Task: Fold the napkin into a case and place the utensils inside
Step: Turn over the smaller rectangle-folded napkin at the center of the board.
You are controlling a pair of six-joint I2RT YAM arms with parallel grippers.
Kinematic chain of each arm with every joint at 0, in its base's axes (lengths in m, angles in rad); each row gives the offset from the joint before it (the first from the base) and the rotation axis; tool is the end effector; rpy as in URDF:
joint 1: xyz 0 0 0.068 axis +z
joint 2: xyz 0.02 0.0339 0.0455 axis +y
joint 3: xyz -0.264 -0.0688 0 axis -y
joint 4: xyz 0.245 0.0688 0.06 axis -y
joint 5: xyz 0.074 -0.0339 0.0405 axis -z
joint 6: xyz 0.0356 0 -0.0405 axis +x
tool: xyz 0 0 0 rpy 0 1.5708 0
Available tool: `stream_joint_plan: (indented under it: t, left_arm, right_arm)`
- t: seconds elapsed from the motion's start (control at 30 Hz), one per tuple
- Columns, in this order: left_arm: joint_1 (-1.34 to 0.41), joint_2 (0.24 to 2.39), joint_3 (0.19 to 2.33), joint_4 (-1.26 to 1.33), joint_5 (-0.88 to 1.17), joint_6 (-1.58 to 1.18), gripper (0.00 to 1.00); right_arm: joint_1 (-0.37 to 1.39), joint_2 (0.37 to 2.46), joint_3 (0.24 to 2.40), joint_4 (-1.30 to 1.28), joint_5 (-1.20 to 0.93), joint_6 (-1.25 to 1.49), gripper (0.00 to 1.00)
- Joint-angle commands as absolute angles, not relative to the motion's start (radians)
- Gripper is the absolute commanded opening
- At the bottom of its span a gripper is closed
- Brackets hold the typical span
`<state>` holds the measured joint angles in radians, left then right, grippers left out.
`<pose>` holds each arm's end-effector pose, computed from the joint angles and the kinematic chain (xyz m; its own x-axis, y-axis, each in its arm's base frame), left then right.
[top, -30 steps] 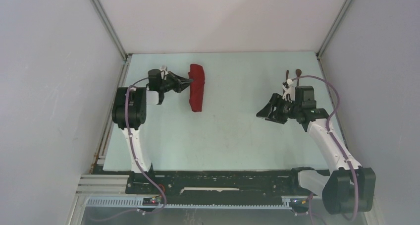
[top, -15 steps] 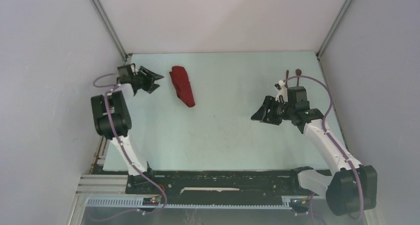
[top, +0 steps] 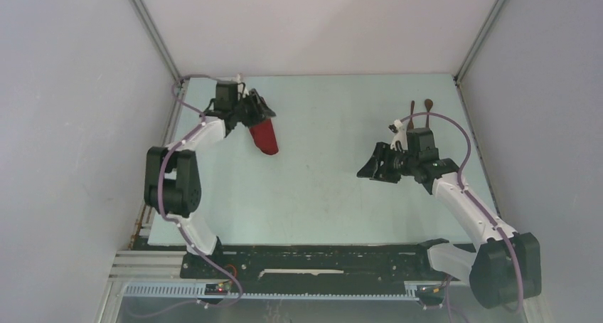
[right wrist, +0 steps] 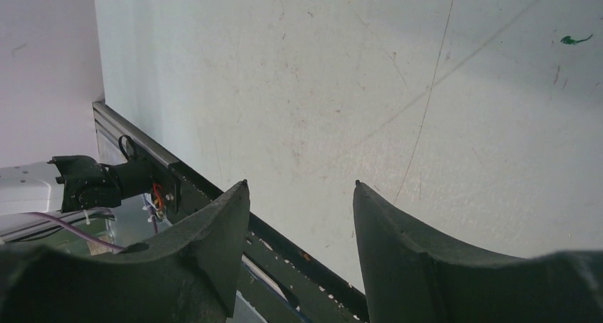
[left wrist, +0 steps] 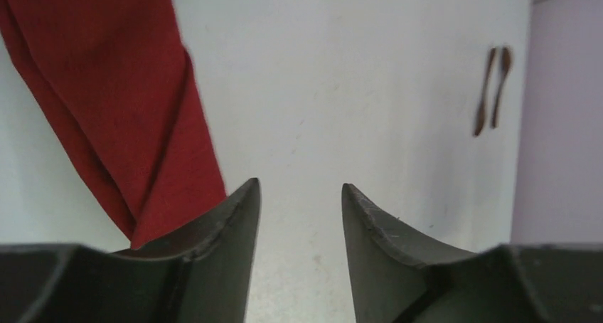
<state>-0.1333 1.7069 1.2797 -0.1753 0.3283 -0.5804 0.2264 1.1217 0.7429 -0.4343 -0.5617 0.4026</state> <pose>0.3874 -0.0635 0.2671 -0.6831 -0.4321 -0.5888 0.0174 0.7963 -0.6046 0.2167 0.0694 0.2408 -0.8655 0.1409 -0.4807 -0.2256 0.7471 0.6252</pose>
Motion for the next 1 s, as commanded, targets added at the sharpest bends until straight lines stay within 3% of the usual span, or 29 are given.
stream_joint_plan:
  t: [0.0,0.27,0.6,0.97]
  left_arm:
    - [-0.115,1.805,1.189,-0.057,0.397,-0.654,0.48]
    - [-0.024,1.873,0.941,0.194,0.529,-0.743,0.49]
    - [-0.008,1.676,0.969,0.277,0.657,-0.767,0.60]
    - [-0.013,1.834,0.805,0.464,0.699,-0.892,0.59]
  right_arm:
    - [0.239,1.107,0.749,-0.405,-0.573,0.405,0.63]
    - [0.272,1.122,0.749,-0.376,-0.584,0.415,0.63]
    - [0.312,1.191,0.750,-0.315,-0.586,0.424,0.69]
    - [0.315,1.198,0.749,-0.301,-0.605,0.431,0.71]
